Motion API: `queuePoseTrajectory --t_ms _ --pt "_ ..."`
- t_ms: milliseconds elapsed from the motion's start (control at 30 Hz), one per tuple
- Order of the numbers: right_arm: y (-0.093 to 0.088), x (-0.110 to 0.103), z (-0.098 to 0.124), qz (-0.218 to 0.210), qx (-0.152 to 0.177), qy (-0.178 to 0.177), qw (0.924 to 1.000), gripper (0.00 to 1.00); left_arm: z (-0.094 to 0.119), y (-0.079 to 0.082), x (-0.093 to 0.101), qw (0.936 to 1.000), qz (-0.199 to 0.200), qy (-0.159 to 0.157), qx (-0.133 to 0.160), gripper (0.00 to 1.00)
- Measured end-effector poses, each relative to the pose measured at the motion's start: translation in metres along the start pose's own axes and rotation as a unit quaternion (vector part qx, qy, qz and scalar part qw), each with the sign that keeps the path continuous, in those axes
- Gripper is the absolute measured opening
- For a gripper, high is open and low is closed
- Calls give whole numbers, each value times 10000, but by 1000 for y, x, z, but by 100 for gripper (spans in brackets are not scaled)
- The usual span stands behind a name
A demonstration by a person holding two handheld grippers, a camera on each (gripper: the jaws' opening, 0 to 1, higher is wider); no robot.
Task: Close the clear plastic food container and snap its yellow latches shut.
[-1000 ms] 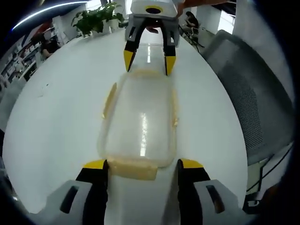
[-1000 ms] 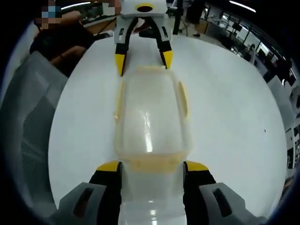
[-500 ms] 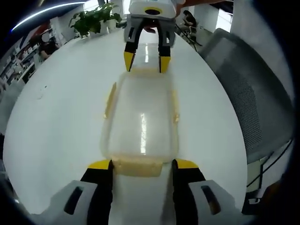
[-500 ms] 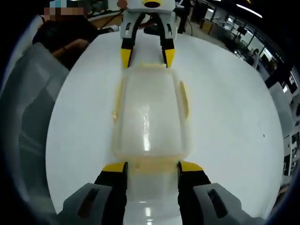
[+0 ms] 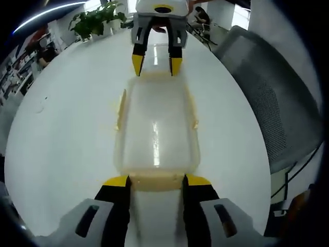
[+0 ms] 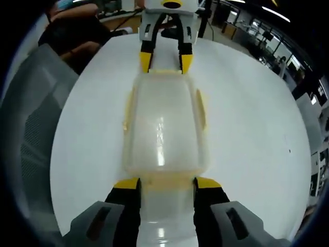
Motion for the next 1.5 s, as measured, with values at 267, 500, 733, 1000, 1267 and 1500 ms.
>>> queuePoseTrajectory --t_ms 267,500,733,1000,1267,1500 --pt "0 1 -1 -26 -106 75 9999 39 0 -1 1 10000 -15 9 63 40" --pt "0 2 -2 -69 -141 117 9998 38 0 1 2 10000 -4 13 -34 40" --pt "0 2 -1 -84 -123 123 9998 38 2 -1 4 9999 -58 108 41 38" --pt "0 3 -1 2 -169 153 9997 37 1 2 5 9995 -33 292 -74 38" --pt "7 3 7 59 -134 119 9998 37 7 6 8 9990 -33 380 -251 38" --pt "11 -1 13 50 -100 146 9998 37 14 13 15 9986 -74 455 -272 38"
Point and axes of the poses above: the point that each gripper's makers call its tool centre point, and the gripper's own axes: z roughly backward along the fingers, x roughly to its right, y roughly out of its top, the point moved 4 cm from there along z, roughly backward along the fingers, and after that the axes turned 13 degrees about x, right-handed, at the moved point
